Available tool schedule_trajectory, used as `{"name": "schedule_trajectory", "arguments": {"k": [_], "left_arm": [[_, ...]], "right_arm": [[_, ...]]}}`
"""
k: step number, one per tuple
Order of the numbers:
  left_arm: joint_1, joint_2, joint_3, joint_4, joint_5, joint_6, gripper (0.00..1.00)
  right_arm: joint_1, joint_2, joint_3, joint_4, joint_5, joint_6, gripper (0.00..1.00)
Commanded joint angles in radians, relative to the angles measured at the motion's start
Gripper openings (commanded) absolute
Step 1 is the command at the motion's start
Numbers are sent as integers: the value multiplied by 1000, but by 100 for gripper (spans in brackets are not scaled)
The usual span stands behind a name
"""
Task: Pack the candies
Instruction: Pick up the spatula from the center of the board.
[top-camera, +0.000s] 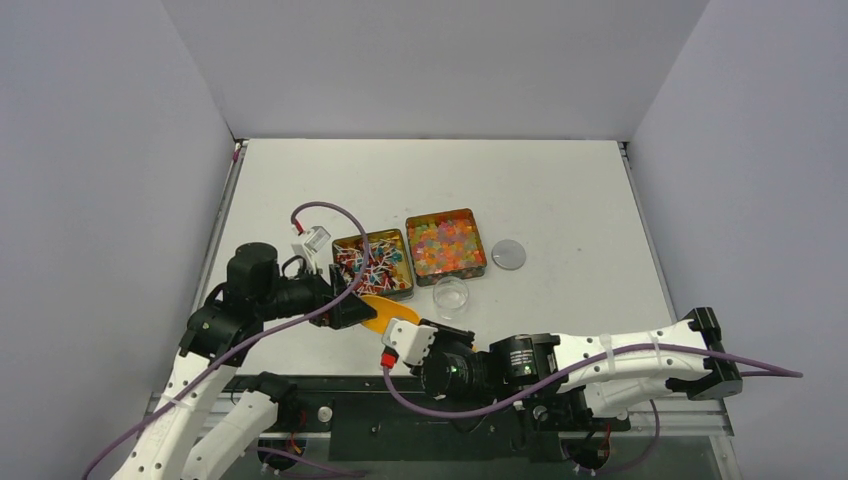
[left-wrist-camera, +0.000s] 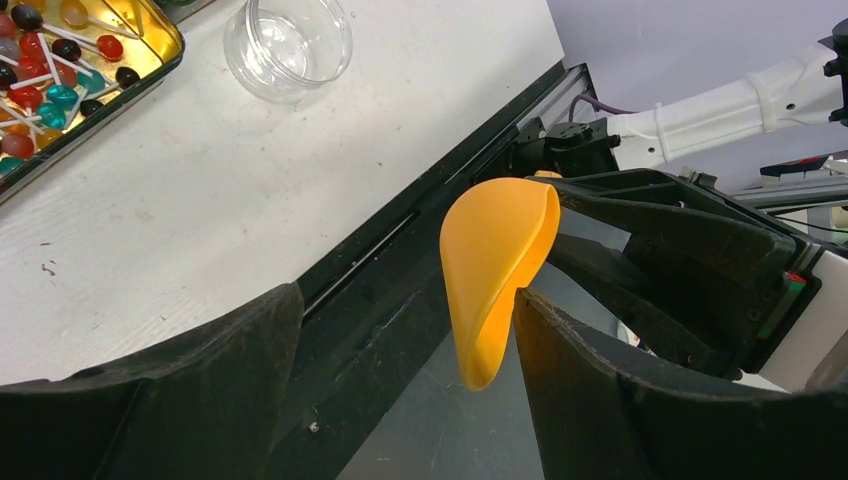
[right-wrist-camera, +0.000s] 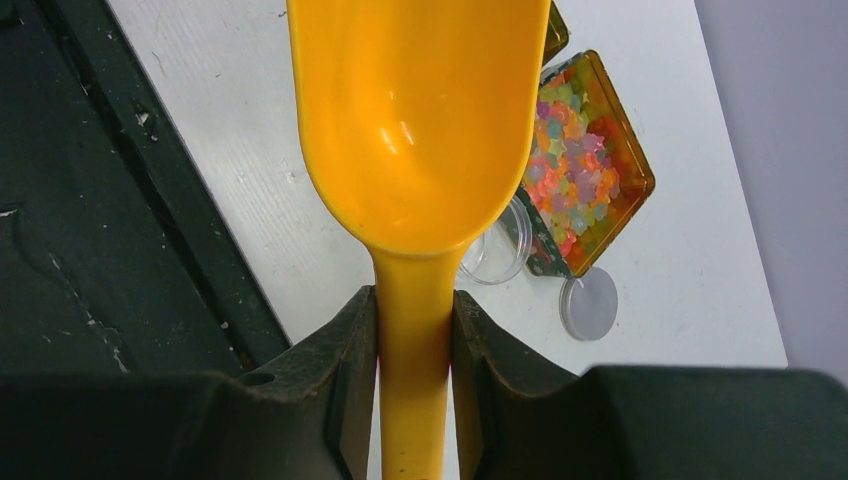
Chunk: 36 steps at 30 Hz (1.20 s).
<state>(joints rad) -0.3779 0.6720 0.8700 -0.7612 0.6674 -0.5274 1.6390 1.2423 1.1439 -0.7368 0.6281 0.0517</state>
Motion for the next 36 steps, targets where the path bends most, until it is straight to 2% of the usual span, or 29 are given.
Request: {"name": "schedule_trajectory", "arguments": {"k": [1,9,17,23,26,31,36], "left_arm": [[-1,7,16,13,28,36,70],[-1,11,-2,17,56,49,41],[-1,-2,-11,36,86,38,28],[-1,0,-15,41,117,46,13],[-1,-3,-15,46,134,46,0],[-1,-38,-32,77,154,20,0],[-1,-82,-58,116,149,-44,0]], "right_arm": [[12,-3,30,11,11,-28,0],[12,-9,10,28,-6,-14,0],[14,2,14,30,-24,-6,0],[20,2,16,44,-34,-2,0],[23,0,11,55,-32,1,0],[26,-22,-5,83,-22,9,0],[37,-61,-28,117,-7,3,22]]}}
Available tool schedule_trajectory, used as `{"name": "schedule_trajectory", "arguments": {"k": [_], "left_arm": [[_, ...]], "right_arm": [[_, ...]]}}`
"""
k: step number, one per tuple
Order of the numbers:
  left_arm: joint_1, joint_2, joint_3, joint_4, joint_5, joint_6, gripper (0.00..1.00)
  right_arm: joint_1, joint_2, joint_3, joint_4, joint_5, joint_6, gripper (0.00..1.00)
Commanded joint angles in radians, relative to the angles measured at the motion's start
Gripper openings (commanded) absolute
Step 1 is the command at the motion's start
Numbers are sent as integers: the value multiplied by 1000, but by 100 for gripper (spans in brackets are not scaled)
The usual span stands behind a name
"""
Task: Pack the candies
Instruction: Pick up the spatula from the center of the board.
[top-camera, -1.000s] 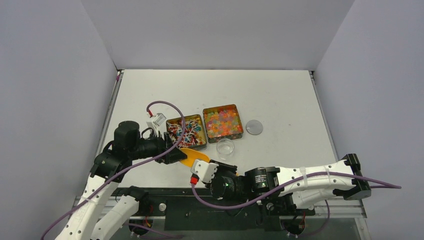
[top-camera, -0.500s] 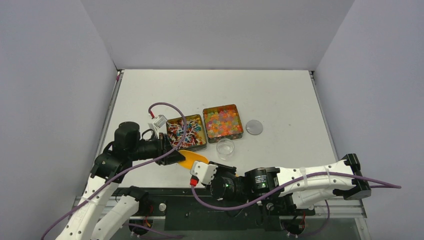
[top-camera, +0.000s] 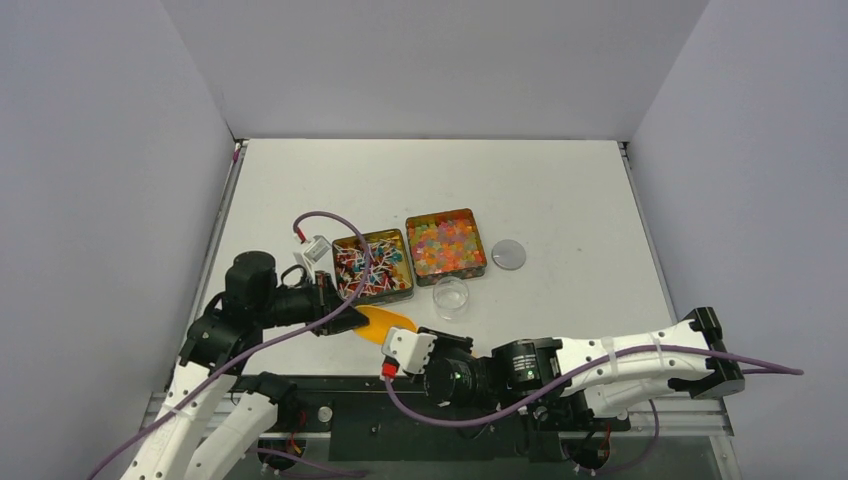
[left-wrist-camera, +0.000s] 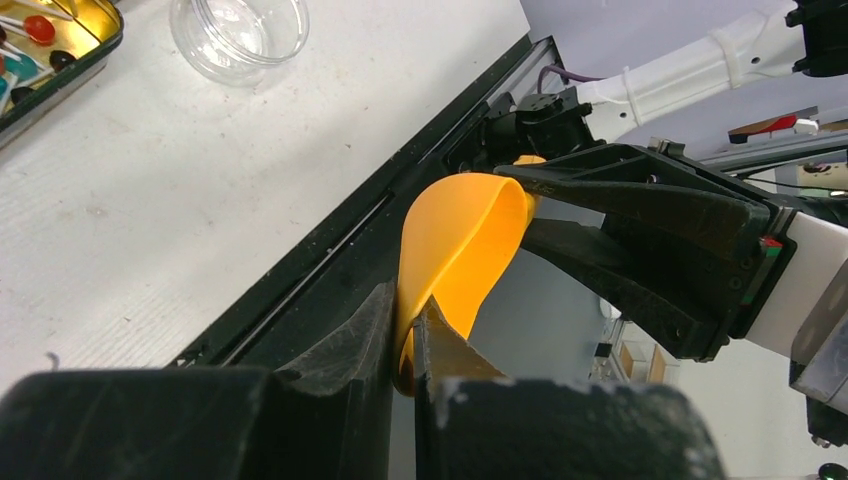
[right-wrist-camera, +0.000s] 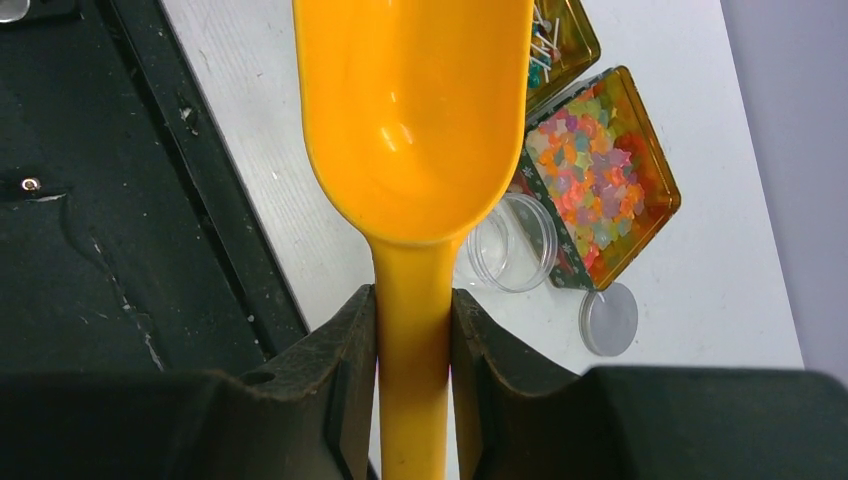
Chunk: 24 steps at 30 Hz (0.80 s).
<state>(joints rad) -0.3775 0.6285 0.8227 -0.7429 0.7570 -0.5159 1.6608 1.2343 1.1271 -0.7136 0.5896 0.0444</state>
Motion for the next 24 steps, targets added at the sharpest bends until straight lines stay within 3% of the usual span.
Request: {"name": "schedule_trajectory", "arguments": {"k": [1,8,24], "left_arm": [[-1,-44,-19,113,59,-78,0],[-1,-87,-72,213,78,-192,0],[-3,-90,-92,284,145,-260,0]], "right_arm": [[20,-64,-19,103,33,7,24],[44,-110,-59,130,52,-7,48],[84,-298,-211,307,115,-103,52]]}}
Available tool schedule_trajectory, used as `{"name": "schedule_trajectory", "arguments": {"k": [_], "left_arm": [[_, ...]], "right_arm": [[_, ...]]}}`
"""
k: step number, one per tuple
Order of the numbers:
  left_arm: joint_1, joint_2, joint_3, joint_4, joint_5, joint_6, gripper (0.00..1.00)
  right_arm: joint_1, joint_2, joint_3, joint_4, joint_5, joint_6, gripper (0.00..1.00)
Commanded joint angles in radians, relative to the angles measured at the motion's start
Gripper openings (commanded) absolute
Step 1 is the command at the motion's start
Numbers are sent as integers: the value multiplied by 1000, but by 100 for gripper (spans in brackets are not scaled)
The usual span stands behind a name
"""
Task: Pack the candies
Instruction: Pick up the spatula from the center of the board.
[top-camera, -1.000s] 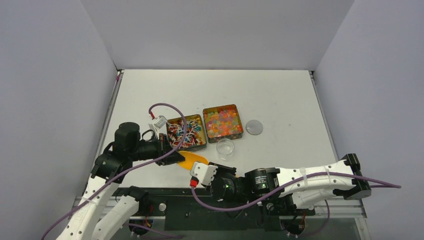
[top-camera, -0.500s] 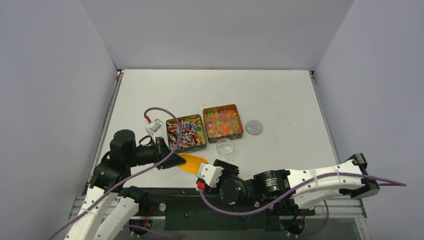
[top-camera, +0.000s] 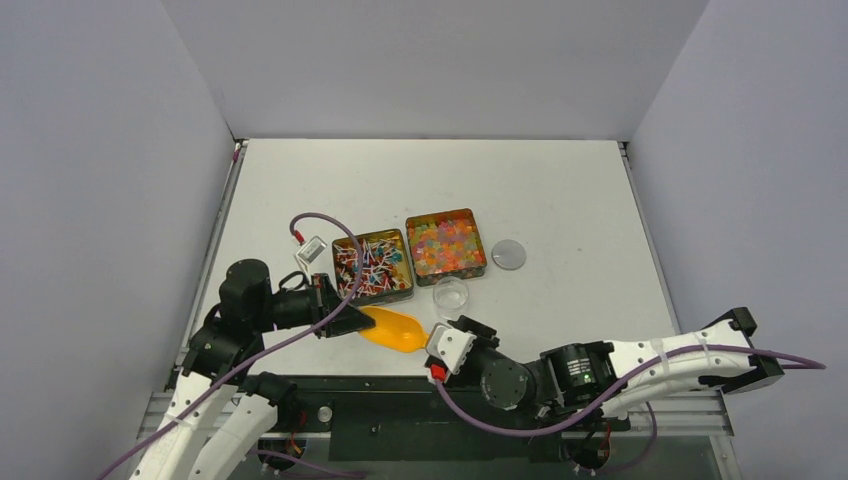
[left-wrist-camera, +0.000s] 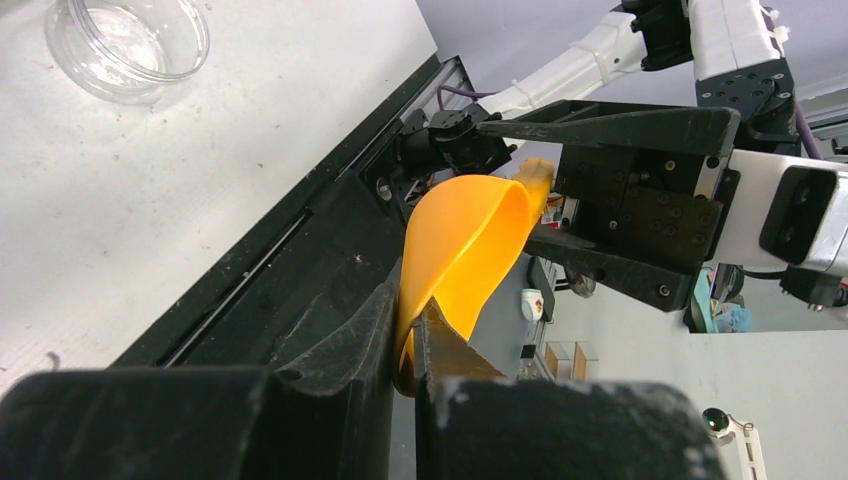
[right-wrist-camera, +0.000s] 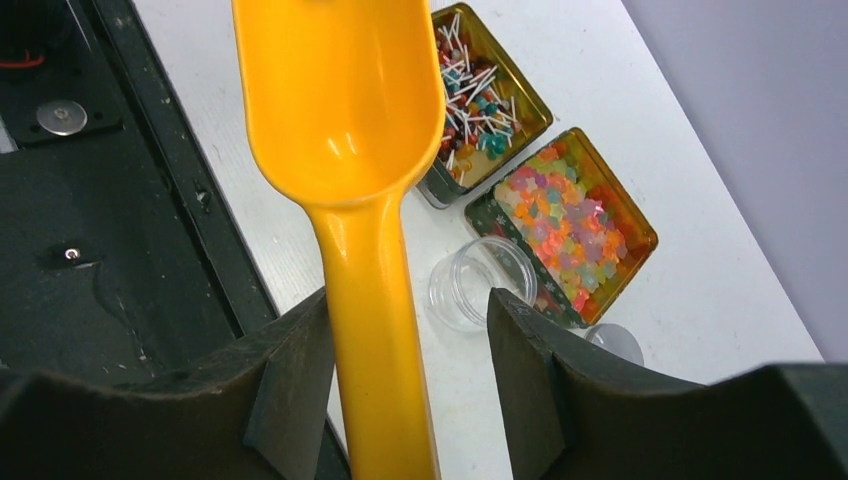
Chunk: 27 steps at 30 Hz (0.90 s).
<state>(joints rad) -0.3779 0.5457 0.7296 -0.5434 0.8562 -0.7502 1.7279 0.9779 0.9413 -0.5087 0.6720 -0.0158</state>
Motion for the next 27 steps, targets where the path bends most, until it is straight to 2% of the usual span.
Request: {"name": "schedule_trajectory", "arguments": {"k": [1,17,27], "left_arm": [[-3,-5,0,85,48,-25,0],[-3,4,-15,111,70,-40,0],[-4,13,-16,117,83,-41,0]], "right_arm": [[17,-45,-30,110,31,-46,51],[22,-26,-42,228,-4,-125,45],[22,15,-16,225,-19,-178,41]]}}
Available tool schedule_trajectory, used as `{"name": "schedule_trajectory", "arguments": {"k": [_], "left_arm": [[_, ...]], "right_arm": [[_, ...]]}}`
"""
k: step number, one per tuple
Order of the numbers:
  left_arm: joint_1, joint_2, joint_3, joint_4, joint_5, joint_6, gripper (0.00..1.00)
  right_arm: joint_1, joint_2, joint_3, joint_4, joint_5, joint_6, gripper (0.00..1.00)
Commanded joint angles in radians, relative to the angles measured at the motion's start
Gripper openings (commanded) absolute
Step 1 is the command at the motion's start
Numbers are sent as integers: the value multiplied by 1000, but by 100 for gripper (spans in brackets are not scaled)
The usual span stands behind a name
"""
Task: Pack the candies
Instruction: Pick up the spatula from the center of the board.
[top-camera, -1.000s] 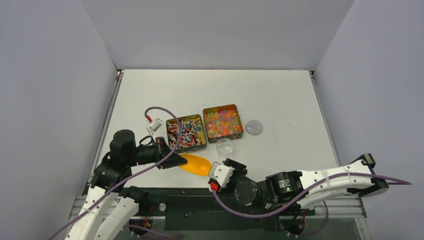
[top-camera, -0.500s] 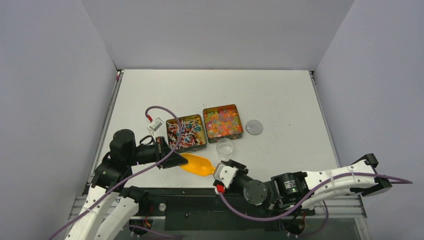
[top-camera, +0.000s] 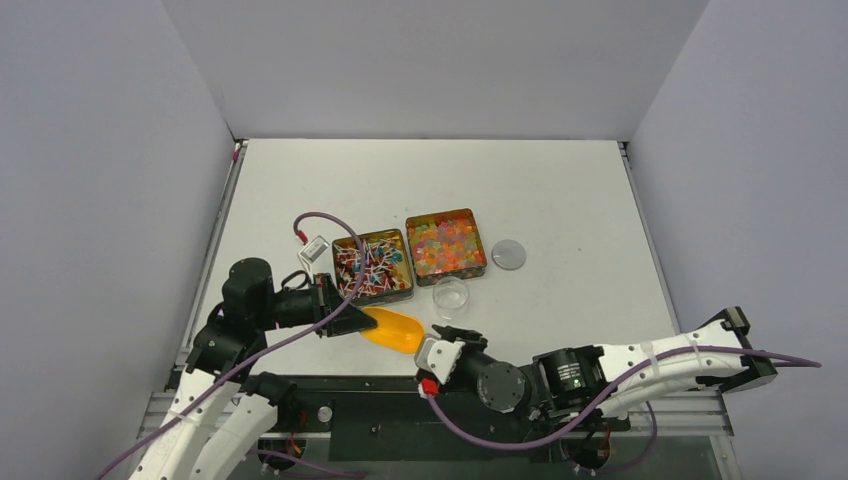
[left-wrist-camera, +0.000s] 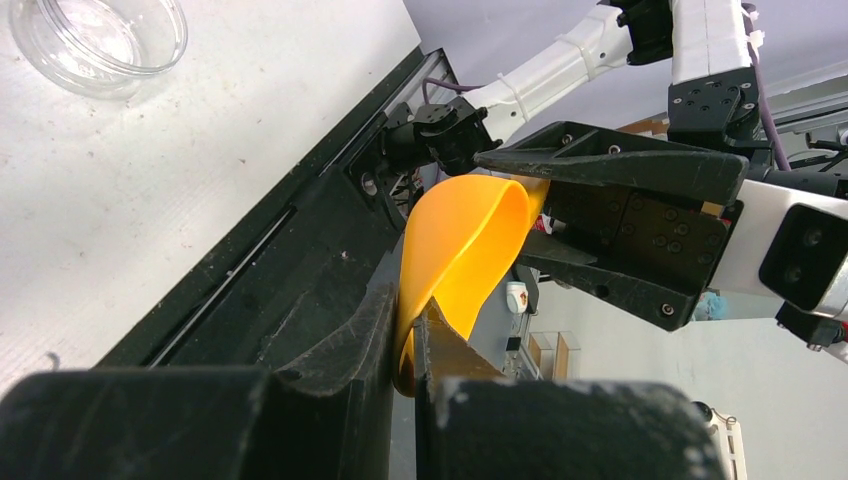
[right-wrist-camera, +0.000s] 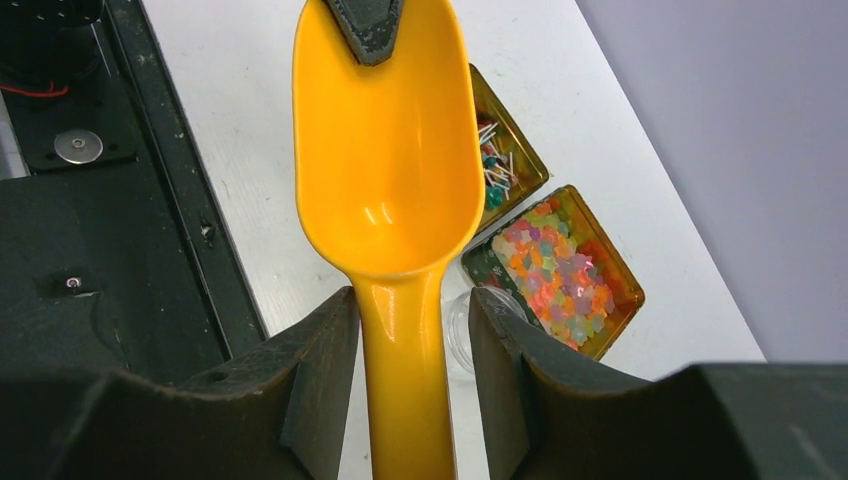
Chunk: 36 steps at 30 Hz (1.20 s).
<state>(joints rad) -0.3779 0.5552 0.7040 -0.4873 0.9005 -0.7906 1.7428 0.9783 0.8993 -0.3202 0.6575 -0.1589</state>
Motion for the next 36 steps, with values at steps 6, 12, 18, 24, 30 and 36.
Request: {"name": "schedule_trajectory", "arguments": {"k": [6,12,18,24,30,36], "left_arm": [[-4,11,11,55,42,7,0],[-6,19,12,42,41,23,0],[-7,20,4,36,35,30,0],[-9,23,-7,25,25,42,0],[-9,32,2,24,5,47,22],[-8,42,22,31,-6,49,48]], "right_arm": [[7,25,34,43,-12,-49,40],[7,22,32,62,-26,-62,33],[7,22,35,71,-28,-71,23],[14,-6,32,78,-27,-73,2],[13,-16,33,42,9,-42,0],[5,-16,37,-12,29,-8,0]]}}
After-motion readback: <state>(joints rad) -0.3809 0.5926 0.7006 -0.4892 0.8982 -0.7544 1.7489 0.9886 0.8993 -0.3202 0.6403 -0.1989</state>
